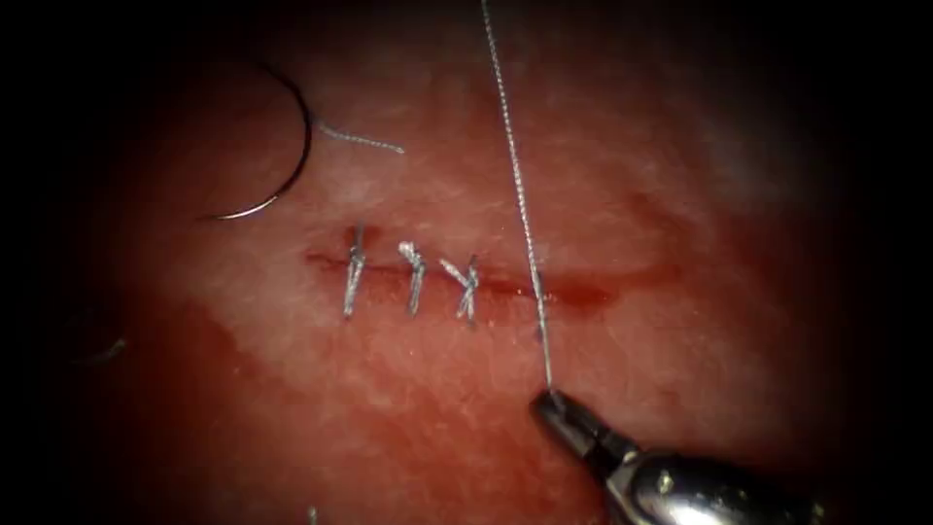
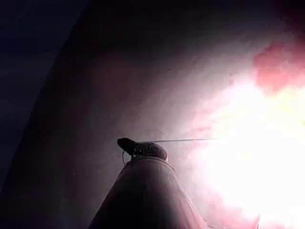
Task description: Wound Closure
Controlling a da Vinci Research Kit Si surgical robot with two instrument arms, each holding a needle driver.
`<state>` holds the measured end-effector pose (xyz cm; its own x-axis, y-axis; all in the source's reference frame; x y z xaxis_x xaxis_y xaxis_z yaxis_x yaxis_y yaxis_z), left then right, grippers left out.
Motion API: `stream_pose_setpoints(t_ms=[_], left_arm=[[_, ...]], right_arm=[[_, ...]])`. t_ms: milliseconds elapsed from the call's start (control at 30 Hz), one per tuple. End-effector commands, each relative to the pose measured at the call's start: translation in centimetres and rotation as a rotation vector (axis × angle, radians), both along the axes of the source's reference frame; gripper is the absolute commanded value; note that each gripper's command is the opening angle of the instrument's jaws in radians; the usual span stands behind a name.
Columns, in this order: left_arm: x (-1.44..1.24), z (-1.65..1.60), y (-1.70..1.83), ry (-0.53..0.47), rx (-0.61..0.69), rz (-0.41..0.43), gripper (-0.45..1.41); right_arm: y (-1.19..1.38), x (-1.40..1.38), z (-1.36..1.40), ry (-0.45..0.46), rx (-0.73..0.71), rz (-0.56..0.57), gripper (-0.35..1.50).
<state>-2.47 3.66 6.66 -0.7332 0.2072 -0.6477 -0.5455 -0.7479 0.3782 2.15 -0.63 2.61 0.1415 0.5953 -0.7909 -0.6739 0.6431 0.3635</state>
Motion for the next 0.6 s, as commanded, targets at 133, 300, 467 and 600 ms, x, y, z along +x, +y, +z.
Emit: stream_pose_setpoints(t_ms=[133,300,467,600], left_arm=[[-0.05,0.07,-0.01,0.003,-0.006,0.000,-0.45],[-0.05,0.07,-0.05,0.009,-0.008,-0.004,-0.45],[-0.09,0.09,-0.26,0.025,0.048,0.019,-0.45],[-0.17,0.05,-0.62,-0.033,0.091,0.020,-0.45]], right_arm=[[-0.25,0.06,0.13,-0.018,0.005,-0.021,-0.35],[-0.23,0.06,0.16,-0.022,0.008,-0.023,-0.35],[-0.21,0.06,0.17,-0.019,0.011,-0.030,-0.35],[-0.14,0.04,0.19,-0.007,0.011,-0.036,-0.20]])
